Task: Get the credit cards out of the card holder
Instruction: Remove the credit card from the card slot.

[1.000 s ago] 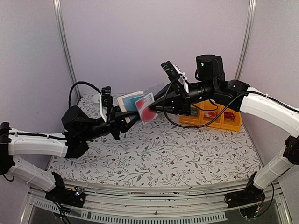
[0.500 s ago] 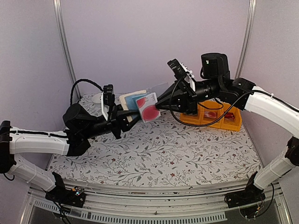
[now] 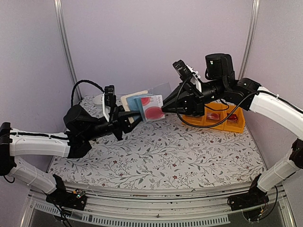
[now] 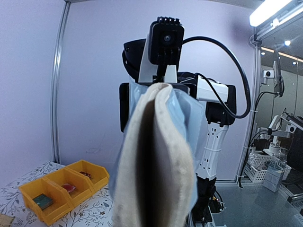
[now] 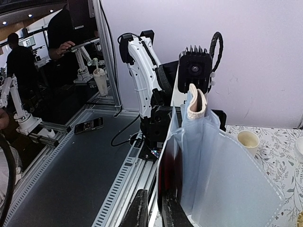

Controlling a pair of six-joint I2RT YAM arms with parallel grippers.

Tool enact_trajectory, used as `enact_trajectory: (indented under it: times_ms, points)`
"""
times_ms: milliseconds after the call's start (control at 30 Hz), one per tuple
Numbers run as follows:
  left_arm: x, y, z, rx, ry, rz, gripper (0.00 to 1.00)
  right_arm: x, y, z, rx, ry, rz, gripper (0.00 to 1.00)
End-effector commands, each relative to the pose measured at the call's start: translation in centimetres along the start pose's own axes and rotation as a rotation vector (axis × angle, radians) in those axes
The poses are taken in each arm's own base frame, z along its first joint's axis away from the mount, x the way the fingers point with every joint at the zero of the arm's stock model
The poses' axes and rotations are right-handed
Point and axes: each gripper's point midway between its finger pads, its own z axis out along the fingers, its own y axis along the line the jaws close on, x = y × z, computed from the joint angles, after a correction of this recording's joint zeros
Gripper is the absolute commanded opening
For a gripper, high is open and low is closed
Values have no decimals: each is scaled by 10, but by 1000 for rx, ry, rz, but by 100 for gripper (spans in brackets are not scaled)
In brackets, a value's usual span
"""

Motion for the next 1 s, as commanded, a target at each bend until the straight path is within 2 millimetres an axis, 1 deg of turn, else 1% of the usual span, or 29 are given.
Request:
enact_trajectory:
  times_ms: [0,133,333,533,600,633,733,967]
  points:
    - [-20,15,-2,-76,-67,17,0,-10,12,3,-87,-22,14,11]
    - [-20,15,-2,-78,-67,15,0,-12,7,3,-63,-30,23,3]
    - [-17,16,-3,-85,-57,19,0,-8,-9,2,37,-10,57,1]
    - [-10,23,-7,-128,-35,15,0,-5,-28,-25,134,-19,104,1]
    - [-9,23,-7,-129,-29,12,0,-4,-29,-28,137,-20,112,1]
    - [-8,24,-6,-129,-27,10,0,-4,-26,-27,115,-24,111,1]
    - [-8,24,-4,-126,-26,5,0,-4,-18,-22,36,-42,114,1]
    - [-6,26,0,-122,-22,-8,0,0,-17,-14,-10,-46,132,2]
